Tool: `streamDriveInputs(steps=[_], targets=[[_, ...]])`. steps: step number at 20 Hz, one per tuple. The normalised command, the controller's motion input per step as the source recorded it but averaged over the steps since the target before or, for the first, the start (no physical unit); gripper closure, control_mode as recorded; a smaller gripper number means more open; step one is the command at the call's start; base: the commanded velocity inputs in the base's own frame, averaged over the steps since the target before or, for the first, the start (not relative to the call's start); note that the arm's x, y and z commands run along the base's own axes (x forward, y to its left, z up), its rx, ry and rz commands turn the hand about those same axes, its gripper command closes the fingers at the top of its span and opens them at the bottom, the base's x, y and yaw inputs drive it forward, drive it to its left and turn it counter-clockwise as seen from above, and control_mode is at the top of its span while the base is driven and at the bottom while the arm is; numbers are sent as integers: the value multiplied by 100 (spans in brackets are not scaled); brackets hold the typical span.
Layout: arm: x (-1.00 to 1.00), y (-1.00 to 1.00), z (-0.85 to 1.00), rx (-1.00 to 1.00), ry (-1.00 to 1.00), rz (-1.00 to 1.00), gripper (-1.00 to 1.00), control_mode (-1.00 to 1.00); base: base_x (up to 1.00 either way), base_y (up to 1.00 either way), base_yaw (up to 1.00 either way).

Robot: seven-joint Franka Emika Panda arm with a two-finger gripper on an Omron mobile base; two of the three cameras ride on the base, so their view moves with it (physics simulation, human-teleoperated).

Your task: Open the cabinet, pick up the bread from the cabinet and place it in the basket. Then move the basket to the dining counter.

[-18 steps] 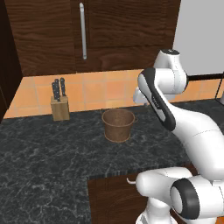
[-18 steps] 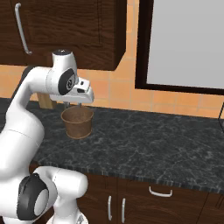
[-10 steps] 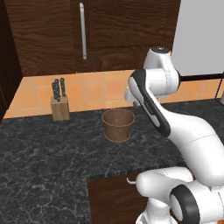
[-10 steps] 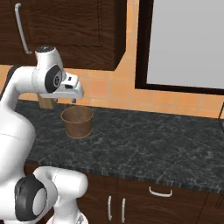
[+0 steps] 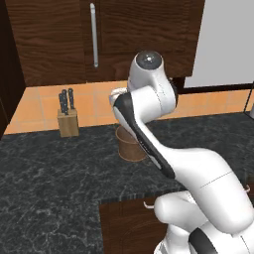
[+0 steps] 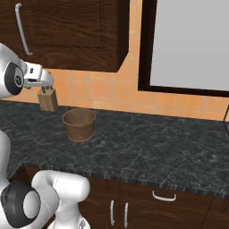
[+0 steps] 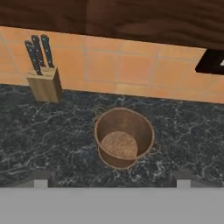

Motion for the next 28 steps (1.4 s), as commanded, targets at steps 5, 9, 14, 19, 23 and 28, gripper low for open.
streamDriveInputs(steps=[5, 9, 14, 19, 23, 28], targets=[[25, 46, 82, 1, -21, 0, -100, -100, 0, 0, 0], [61, 38, 64, 5, -16, 2, -100, -100, 0, 0, 0], [54, 63, 42, 14, -4, 17, -100, -100, 0, 0, 0], [52, 40, 17, 2, -3, 4, -100, -100, 0, 0, 0], [50, 30, 0, -4, -17, 0, -100, -100, 0, 0, 0], [42, 5, 0, -1, -4, 0, -100, -100, 0, 0, 0]])
